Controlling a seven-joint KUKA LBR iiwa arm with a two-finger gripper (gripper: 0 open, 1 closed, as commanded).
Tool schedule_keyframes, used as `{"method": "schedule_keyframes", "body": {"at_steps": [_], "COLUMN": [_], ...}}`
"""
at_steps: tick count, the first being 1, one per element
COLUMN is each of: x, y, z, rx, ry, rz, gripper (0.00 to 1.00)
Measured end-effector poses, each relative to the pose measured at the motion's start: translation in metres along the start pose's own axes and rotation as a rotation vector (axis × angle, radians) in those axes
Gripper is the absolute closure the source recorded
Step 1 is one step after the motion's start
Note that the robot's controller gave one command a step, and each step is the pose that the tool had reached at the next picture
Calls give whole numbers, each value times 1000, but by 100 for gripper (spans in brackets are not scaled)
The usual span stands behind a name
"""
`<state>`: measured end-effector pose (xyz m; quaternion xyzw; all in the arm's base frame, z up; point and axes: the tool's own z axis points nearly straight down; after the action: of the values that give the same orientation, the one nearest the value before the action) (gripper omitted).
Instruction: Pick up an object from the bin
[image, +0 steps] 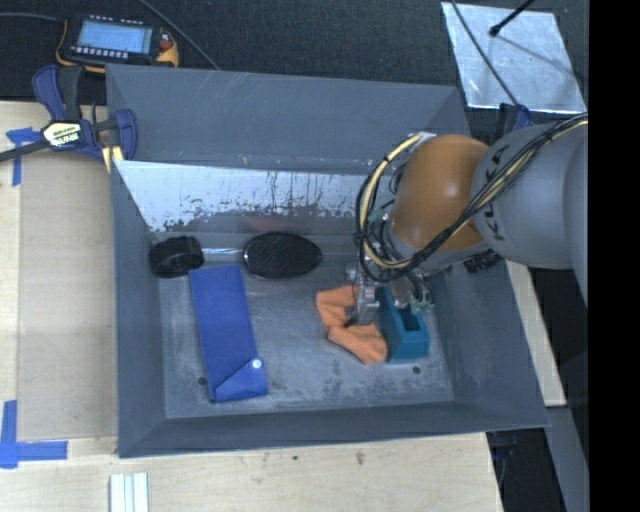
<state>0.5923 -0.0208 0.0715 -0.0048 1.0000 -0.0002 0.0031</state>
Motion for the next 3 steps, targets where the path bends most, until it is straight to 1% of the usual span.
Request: {"method": "schedule_keyframes", "body": {"at_steps": [3], "x": [0], "y": [0], "z": [0], "rx": [0], "ry": [0], "rz": [0], "gripper": [100]}}
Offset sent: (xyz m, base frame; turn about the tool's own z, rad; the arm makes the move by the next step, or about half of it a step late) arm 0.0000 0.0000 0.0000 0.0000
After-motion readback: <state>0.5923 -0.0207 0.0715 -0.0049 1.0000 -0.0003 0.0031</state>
